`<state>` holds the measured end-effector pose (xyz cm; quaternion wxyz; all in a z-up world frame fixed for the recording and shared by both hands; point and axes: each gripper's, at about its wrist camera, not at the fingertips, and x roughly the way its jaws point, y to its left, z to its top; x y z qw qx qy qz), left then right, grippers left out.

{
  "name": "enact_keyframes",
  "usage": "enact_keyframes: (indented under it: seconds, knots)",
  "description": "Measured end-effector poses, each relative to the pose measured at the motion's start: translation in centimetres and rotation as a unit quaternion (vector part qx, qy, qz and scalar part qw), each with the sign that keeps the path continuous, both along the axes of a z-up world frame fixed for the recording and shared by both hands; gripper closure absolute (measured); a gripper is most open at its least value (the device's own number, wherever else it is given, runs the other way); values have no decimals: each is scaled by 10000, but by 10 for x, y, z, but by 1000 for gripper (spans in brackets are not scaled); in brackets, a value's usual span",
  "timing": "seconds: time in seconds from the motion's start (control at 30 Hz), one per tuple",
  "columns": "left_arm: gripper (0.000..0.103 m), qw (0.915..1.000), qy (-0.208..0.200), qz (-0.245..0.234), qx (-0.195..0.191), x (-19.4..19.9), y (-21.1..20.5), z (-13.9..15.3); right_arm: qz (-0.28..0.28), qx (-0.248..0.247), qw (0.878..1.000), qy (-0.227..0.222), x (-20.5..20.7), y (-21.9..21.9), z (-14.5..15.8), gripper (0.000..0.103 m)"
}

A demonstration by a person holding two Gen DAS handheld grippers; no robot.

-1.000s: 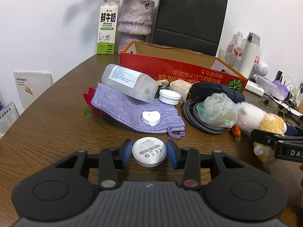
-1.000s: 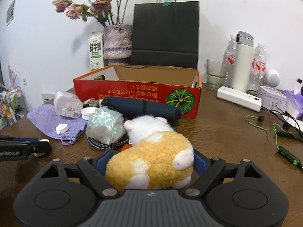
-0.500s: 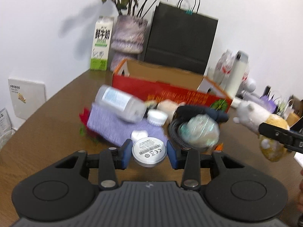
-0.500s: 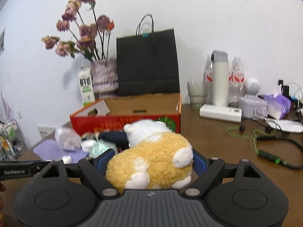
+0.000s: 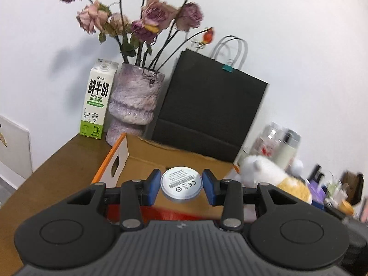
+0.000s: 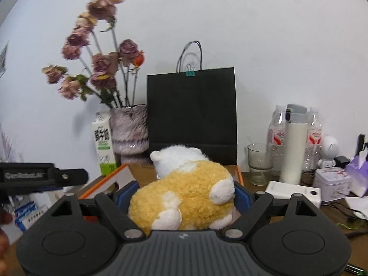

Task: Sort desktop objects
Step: 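Carry the puck and plush toy into the cardboard box and release both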

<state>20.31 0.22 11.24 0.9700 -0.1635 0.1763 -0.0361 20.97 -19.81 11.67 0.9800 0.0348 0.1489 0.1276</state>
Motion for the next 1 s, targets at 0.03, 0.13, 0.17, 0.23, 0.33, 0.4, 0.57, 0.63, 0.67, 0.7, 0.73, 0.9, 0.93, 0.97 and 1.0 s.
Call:
enact_keyframes:
  seconds: [0.03,0.13,0.17,0.23,0.33,0.4,0.57,0.63,0.67,0.7,0.73,0.9,0.93,0.97,1.0]
  knots:
    - [63,9999,6,116,-46,13,1,-3,-37,30,10000,34,12,3,-4,19]
    - [63,9992,86,340,-212,45,6,-16,-25,-38,9999,137,44,12,-17,19]
    - [63,9989,178,359,-240,55,8,-22,-17,-99,9998,193,57,14,-21,19]
    - [63,9984,414,300,-253,74,11,-32,-20,-108,9994,342,79,16,-30,19]
    - [63,9974,663,206,-196,93,16,-49,62,-170,9976,669,104,20,-48,19]
    - [63,9956,877,292,-180,102,21,-59,81,-311,9964,781,110,21,-59,19]
    - [63,9937,1018,453,-133,108,30,-67,84,-296,9958,863,109,19,-63,19]
    - [63,9938,1014,441,-78,107,30,-68,83,-331,9959,839,107,20,-63,19]
    - [63,9939,1016,430,-25,106,28,-68,80,-350,9959,836,107,21,-63,19]
    - [63,9939,1018,425,37,105,27,-68,77,-363,9958,840,106,21,-63,18]
    - [63,9939,1014,423,111,105,25,-68,83,-359,9957,851,106,21,-63,18]
    - [37,9949,917,402,120,103,22,-66,110,-293,9945,1004,109,19,-66,5]
    - [24,9954,866,397,79,102,22,-65,113,-275,9945,1005,109,18,-65,3]
    - [14,9958,820,413,54,101,22,-63,113,-251,9947,987,109,18,-65,2]
    - [8,9958,790,467,39,100,23,-61,102,-230,9950,968,108,17,-63,1]
